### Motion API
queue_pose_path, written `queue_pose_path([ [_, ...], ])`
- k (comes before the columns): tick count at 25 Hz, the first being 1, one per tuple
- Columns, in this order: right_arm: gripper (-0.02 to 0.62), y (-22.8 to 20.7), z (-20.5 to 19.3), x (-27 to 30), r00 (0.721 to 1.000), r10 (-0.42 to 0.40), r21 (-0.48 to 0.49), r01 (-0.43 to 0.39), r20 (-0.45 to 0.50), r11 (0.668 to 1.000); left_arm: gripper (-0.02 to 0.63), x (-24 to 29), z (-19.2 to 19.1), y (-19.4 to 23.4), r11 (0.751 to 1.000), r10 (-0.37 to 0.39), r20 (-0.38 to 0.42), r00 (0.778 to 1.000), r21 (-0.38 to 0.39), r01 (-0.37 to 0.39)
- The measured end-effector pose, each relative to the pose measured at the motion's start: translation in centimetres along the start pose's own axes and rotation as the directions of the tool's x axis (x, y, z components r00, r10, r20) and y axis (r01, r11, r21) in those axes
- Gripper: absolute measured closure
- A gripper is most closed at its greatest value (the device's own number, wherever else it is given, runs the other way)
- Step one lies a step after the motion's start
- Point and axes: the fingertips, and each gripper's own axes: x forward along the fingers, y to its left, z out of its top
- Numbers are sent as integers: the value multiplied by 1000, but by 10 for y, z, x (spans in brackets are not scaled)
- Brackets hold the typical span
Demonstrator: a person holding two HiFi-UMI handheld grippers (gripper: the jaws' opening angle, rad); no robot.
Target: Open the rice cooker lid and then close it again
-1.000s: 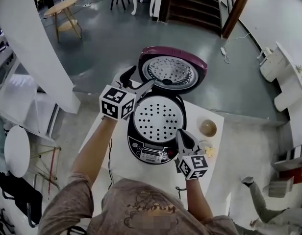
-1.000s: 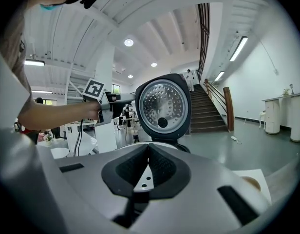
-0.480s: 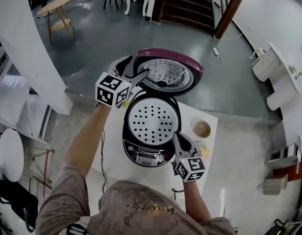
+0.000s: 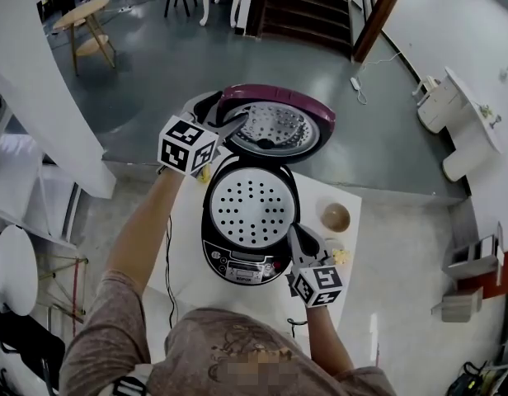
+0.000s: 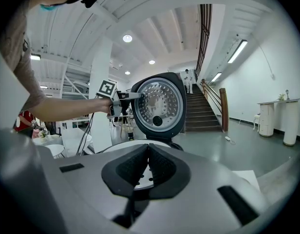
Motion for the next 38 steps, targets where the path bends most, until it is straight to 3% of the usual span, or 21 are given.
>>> queue_pose_path([
  [30,594,7,1,-10,1000,2,1,-2,16,1000,284,-18,4,-23,999,-46,4,999,27,46],
  [38,594,13,1,-15,1000,16,-3,-16,19,1000,284,-35,0,-38,994,-99,-3,995,37,99],
])
